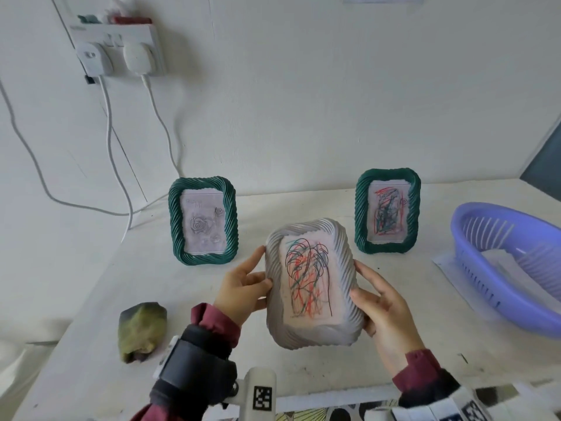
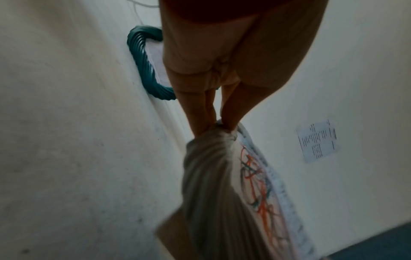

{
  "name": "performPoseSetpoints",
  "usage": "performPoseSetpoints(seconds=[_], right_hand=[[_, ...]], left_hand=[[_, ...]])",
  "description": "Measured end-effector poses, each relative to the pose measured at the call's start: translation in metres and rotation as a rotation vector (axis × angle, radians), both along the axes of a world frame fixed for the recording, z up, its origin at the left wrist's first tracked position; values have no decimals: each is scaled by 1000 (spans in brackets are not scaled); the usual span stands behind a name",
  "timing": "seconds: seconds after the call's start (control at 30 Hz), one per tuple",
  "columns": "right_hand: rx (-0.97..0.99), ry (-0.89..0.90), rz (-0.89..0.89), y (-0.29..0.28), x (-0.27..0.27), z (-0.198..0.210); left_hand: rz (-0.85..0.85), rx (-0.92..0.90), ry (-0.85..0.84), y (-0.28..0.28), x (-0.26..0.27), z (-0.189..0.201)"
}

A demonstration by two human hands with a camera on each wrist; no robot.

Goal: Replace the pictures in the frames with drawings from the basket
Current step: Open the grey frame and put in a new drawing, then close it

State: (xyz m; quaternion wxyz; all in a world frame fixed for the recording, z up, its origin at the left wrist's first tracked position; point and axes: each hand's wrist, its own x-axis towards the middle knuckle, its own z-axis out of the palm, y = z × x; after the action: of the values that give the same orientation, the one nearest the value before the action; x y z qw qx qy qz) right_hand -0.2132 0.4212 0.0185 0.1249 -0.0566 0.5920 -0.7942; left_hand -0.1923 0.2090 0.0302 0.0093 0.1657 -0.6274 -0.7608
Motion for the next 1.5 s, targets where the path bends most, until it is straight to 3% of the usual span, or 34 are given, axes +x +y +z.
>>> performPoseSetpoints(seconds=[0.1, 0.2, 0.37, 0.47, 0.6, 0.73, 0.8, 0.87, 1.0, 1.07, 1.27, 1.5], right_hand=[[69, 117, -50, 3, 13, 2], [220, 317, -98, 5, 22, 7], [488, 644, -99, -2, 38, 11], [602, 690, -8, -8, 44, 4], [559, 679, 84, -12, 50, 1], [462, 802, -186, -7, 52, 6], [409, 747, -321, -2, 48, 4], [462, 643, -330, 4, 42, -2], [810, 467, -94, 10, 35, -29], [895, 437, 3, 9, 36, -43], [935, 396, 99, 4, 39, -60], [867, 350, 76, 4, 41, -66]], left_hand=[[31, -225, -24, 12, 4, -2], [95, -405, 56, 25, 7, 7], [28, -338, 113, 51, 14, 38], [24, -370, 57, 58, 13, 42], [73, -462, 16, 51, 12, 34], [89, -451, -4, 38, 12, 21], [116, -495, 16, 30, 13, 12], [120, -564, 41, 23, 13, 2], [115, -680, -23, 14, 14, -20], [128, -699, -41, 13, 14, -30], [96, -801, -89, 13, 20, -48], [0, -964, -43, 15, 38, -54]])
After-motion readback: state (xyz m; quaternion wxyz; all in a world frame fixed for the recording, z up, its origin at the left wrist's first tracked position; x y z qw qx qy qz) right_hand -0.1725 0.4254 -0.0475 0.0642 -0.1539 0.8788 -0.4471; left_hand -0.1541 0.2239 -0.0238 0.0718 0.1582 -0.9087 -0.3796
